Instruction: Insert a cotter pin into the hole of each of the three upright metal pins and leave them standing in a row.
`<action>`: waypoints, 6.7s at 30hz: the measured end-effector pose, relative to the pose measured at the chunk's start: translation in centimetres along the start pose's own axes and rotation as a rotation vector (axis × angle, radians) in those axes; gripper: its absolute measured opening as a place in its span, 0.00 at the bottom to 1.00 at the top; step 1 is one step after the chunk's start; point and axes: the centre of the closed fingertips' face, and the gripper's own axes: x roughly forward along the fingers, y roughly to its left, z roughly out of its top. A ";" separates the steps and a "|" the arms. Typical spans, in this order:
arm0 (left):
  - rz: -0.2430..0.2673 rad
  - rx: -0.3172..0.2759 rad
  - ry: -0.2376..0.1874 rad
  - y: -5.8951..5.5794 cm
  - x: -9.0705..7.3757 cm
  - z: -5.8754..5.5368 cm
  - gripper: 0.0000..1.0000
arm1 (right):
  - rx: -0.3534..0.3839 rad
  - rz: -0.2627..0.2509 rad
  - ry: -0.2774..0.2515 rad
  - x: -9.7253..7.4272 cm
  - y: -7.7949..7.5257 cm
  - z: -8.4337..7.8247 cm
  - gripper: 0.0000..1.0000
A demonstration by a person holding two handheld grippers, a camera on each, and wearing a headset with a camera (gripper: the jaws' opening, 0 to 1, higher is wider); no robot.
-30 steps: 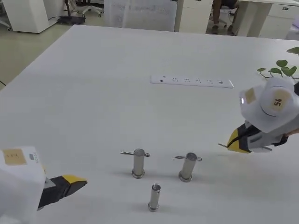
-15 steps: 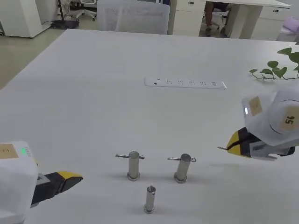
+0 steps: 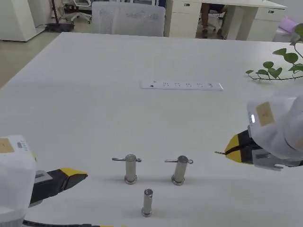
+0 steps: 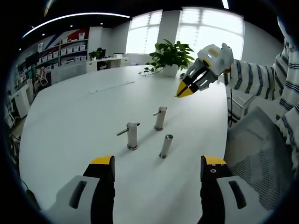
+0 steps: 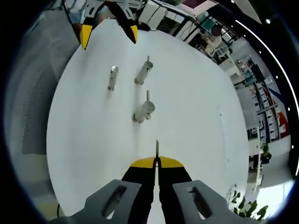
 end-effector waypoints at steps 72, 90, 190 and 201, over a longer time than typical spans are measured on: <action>-0.286 -0.296 0.015 -7.4 7.4 5.3 0.04 | 0.041 -0.050 -0.165 -2.3 6.5 7.3 0.02; -0.308 -0.383 0.017 -7.5 7.4 5.7 0.01 | 0.042 -0.059 -0.170 -2.5 6.5 7.4 0.02; -0.513 0.302 -0.091 -10.7 4.9 5.6 0.00 | 0.358 0.346 -0.373 -4.4 9.3 8.0 0.08; -0.516 0.325 -0.105 -10.7 4.8 5.7 0.00 | 0.348 0.354 -0.385 -4.6 9.2 8.2 0.05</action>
